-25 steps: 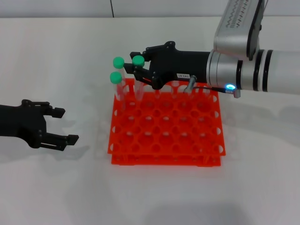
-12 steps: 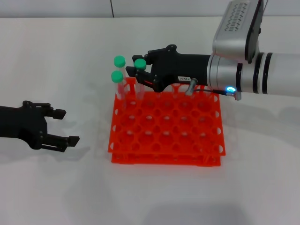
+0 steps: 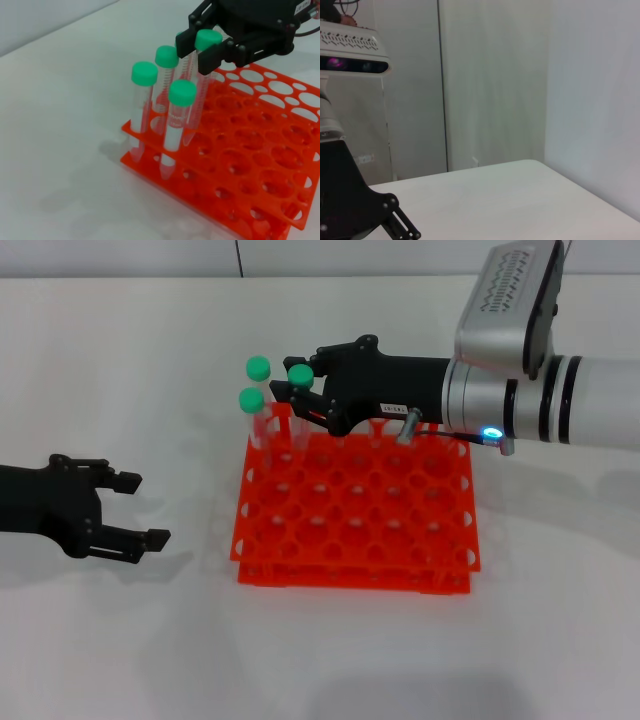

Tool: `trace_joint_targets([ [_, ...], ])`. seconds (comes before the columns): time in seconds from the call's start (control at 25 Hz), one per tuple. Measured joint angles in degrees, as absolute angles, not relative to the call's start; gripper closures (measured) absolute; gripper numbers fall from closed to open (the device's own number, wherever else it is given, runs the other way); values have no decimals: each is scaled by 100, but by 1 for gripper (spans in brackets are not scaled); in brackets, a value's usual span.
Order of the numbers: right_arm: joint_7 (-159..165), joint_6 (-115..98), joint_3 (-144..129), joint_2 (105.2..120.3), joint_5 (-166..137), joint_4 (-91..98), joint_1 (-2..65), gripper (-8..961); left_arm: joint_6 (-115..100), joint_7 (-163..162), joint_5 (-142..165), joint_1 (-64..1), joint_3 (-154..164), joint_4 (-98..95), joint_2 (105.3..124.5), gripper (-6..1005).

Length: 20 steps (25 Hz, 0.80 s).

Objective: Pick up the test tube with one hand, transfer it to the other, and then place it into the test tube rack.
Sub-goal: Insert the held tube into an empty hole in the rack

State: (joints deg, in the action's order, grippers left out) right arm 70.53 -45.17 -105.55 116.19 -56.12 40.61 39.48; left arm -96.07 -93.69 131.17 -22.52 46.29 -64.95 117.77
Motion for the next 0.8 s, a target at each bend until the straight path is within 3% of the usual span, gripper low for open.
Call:
trace_joint_targets([
  [0.8,7013,-4515,-10599,11619,-5544,3924,3978,688,-9607,-9369,13122,-2262,4634,-6486,11803,131],
])
